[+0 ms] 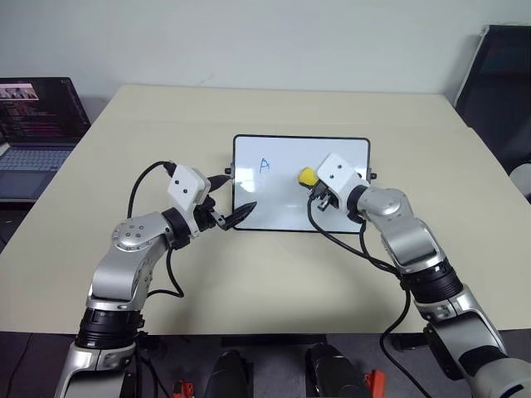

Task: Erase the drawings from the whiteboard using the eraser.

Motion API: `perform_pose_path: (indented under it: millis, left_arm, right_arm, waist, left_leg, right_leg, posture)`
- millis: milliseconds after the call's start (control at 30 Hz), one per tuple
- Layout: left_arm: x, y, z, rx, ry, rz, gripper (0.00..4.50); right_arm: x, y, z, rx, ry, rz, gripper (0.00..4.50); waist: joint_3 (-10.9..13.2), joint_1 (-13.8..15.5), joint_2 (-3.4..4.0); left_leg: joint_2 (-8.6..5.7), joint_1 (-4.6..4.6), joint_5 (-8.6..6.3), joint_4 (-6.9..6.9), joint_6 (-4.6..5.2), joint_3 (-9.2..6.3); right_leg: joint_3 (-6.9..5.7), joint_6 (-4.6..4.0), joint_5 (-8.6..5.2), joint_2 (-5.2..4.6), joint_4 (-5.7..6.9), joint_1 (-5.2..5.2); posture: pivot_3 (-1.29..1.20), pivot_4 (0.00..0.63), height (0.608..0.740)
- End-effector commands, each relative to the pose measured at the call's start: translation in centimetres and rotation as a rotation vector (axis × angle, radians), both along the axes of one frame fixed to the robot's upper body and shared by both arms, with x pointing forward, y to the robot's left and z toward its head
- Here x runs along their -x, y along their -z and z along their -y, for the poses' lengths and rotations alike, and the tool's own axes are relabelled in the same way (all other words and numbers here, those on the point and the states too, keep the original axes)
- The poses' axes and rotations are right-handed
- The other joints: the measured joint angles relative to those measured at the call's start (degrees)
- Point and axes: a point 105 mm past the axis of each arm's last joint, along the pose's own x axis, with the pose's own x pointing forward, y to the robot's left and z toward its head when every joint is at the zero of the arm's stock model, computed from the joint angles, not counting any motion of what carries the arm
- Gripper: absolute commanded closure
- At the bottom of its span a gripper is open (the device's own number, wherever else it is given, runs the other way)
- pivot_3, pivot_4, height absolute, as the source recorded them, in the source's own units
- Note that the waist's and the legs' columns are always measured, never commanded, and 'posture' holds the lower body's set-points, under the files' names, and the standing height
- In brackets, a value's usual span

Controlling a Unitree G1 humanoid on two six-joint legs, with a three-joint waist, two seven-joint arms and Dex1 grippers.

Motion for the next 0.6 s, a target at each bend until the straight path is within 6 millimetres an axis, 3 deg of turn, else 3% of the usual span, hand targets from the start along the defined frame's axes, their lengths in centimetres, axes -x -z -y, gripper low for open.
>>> perform_pose_path:
  millis: [33,167,400,600]
  left_arm:
    - [-0.1,-0.8,-2.1,0.006,-0.081,0.038,0.00]
    - [0.0,-0.7,-3.7,0.014,-0.137,0.035,0.00]
    - [0.4,-0.7,-5.0,0.038,-0.195,0.051,0.00]
    - [0.5,-0.3,-6.3,0.062,-0.287,0.070,0.00]
  right_arm:
    - [-0.1,-2.6,0.9,-0.091,0.029,0.111,3.41]
    - [1.9,-3.7,0.4,-0.275,-0.042,0.087,3.41]
    - [6.4,-2.4,0.9,-0.380,-0.169,-0.006,3.41]
    - [8.1,-1.8,1.3,-0.462,-0.174,-0.016,3.41]
  waist:
    - [0.00,0.03,0.00]
    - [0.00,0.10,0.00]
    - [0.00,0.33,0.00]
    - [0.00,0.17,0.00]
  left_leg:
    - [0.00,0.00,0.00,0.02,0.00,0.00]
    - [0.00,-0.02,0.00,0.02,0.00,0.00]
    - [0.01,-0.05,-0.08,-0.15,-0.10,-0.03]
    - [0.02,-0.02,-0.08,-0.09,-0.10,-0.01]
  right_leg:
    - [0.00,-0.01,0.01,0.00,0.00,0.00]
    - [0.01,0.00,0.01,0.00,-0.02,-0.01]
    - [-0.07,0.13,-0.01,-0.01,-0.04,-0.03]
    - [-0.03,-0.06,-0.21,-0.02,-0.01,-0.02]
  posture:
    - [0.00,0.150,0.740]
    - [0.00,0.150,0.740]
    - [0.00,0.150,0.740]
    - [0.00,0.150,0.740]
